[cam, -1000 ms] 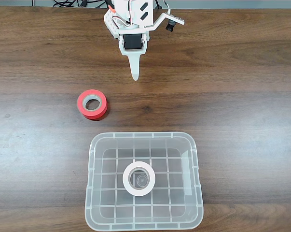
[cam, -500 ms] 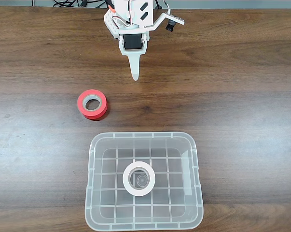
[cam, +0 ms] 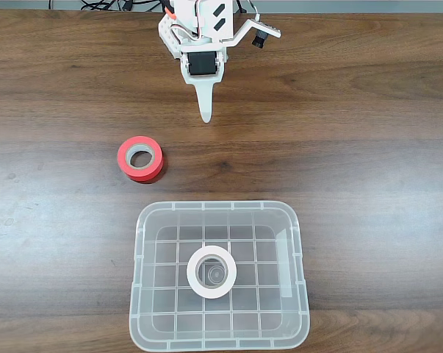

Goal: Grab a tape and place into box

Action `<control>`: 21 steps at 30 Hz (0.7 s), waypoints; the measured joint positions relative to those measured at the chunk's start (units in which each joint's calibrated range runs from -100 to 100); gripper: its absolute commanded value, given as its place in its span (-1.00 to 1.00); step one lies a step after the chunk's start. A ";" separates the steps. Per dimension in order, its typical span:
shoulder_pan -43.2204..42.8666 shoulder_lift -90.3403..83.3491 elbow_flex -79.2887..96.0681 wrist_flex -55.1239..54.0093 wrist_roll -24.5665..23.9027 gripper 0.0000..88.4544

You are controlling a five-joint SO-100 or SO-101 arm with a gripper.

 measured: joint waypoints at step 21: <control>0.00 0.00 0.09 -0.85 0.52 -0.97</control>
